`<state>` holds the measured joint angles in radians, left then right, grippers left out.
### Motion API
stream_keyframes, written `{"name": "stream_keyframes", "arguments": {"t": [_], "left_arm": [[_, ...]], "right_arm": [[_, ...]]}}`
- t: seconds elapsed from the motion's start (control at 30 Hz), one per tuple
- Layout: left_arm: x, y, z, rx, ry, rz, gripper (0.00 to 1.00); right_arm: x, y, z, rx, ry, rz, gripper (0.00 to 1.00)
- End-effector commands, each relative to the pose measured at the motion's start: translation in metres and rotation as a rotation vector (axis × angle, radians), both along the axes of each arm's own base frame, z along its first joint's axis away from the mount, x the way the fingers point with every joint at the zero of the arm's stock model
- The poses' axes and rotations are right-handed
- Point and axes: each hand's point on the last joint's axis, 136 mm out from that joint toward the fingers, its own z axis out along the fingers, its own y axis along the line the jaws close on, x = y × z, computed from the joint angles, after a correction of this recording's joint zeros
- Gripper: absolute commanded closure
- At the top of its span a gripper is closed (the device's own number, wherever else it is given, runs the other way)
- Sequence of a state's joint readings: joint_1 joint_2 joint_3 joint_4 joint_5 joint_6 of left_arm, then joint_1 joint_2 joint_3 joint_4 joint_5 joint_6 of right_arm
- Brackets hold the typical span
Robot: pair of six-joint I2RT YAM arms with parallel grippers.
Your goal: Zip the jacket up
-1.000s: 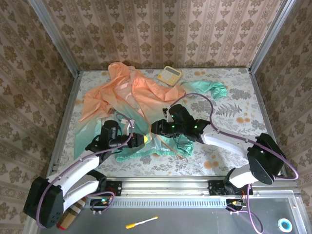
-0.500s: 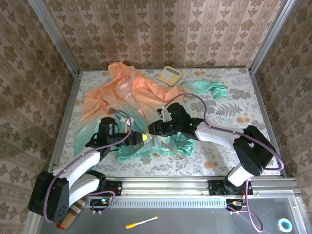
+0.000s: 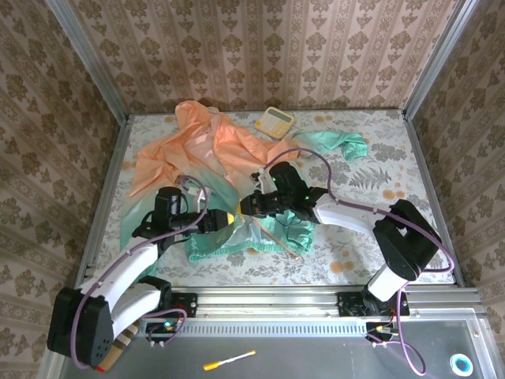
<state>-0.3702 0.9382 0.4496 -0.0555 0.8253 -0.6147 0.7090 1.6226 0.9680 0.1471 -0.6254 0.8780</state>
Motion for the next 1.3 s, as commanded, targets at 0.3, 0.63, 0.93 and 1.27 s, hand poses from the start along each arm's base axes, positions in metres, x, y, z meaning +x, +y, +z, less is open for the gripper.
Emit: {"name": "stream_keyframes", "arguments": {"t": [0.3, 0.63, 0.93, 1.27], "left_arm": [[-0.003, 0.0, 0.022, 0.07, -0.004, 0.128, 0.83], [-0.007, -0.033, 0.009, -0.058, 0.073, 0.092, 0.71], [-0.006, -0.035, 0.001, -0.086, 0.083, 0.096, 0.64], [-0.007, -0.033, -0.01, -0.084, 0.104, 0.111, 0.58]], "right_arm": [[0.008, -0.015, -0.007, -0.036, 0.135, -0.132, 1.0], [0.003, -0.014, -0.006, 0.004, 0.161, -0.127, 1.0], [0.001, -0.013, -0.007, 0.055, 0.178, -0.132, 1.0], [0.003, -0.013, -0.006, 0.08, 0.186, -0.14, 1.0]]}}
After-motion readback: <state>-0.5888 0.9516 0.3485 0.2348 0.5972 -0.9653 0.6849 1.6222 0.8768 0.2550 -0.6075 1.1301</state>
